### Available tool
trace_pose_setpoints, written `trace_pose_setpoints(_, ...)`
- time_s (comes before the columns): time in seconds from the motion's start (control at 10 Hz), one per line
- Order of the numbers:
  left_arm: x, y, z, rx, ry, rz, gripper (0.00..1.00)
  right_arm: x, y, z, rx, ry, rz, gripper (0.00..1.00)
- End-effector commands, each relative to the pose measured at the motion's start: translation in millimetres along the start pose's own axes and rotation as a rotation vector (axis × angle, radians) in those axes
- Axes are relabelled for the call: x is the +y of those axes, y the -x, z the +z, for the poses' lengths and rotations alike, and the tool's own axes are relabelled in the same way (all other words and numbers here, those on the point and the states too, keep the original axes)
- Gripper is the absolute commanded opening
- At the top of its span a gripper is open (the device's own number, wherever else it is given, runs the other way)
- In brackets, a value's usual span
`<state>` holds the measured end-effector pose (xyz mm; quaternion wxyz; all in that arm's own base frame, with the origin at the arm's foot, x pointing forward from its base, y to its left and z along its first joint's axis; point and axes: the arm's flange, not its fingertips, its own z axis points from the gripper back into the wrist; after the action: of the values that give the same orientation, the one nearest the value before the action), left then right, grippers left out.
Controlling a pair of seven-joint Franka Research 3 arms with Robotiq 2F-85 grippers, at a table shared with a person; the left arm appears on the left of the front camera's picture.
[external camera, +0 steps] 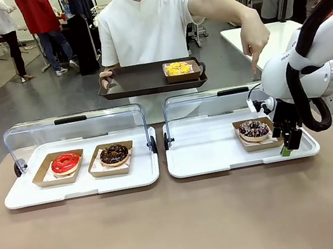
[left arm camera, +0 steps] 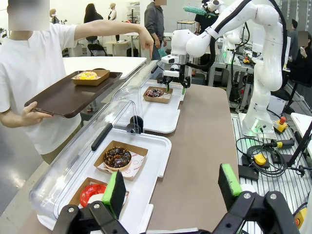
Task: Provide the desired donut to the person.
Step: Pick up and lift the Paper togo box containing the Donut pointed at by the person.
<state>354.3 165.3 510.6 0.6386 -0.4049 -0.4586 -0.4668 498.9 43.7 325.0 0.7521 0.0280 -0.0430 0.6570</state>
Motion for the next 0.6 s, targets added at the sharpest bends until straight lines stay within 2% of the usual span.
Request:
trace_pose_setpoints(0.0,-1.3,-1.1,1.1,-0.007,0.003,-0.005,1.00,-7.2,2.2,-10.7,-0.004,0.011,0.017,0.91)
trace_pose_setpoints(0.1,-1.3,-1.1,1.1,-0.007,0.003,-0.005,1.00,-7.6,2.0,-11.0,-0.007,0.015,0.024,0.41)
trace_pose_setpoints(0.2,-1.3,-1.1,1.1,-0.007,0.003,-0.005,1.00,-7.4,1.9,-11.0,-0.009,0.016,0.026,0.31)
trace_pose_setpoints(0.3,-1.3,-1.1,1.1,-0.007,0.003,-0.005,1.00,-7.8,2.5,-11.4,-0.010,0.017,0.024,0.00)
trace_pose_setpoints(0.5,-1.3,-1.1,1.1,-0.007,0.003,-0.005,1.00,-7.6,2.8,-12.2,-0.014,0.017,0.024,0.00)
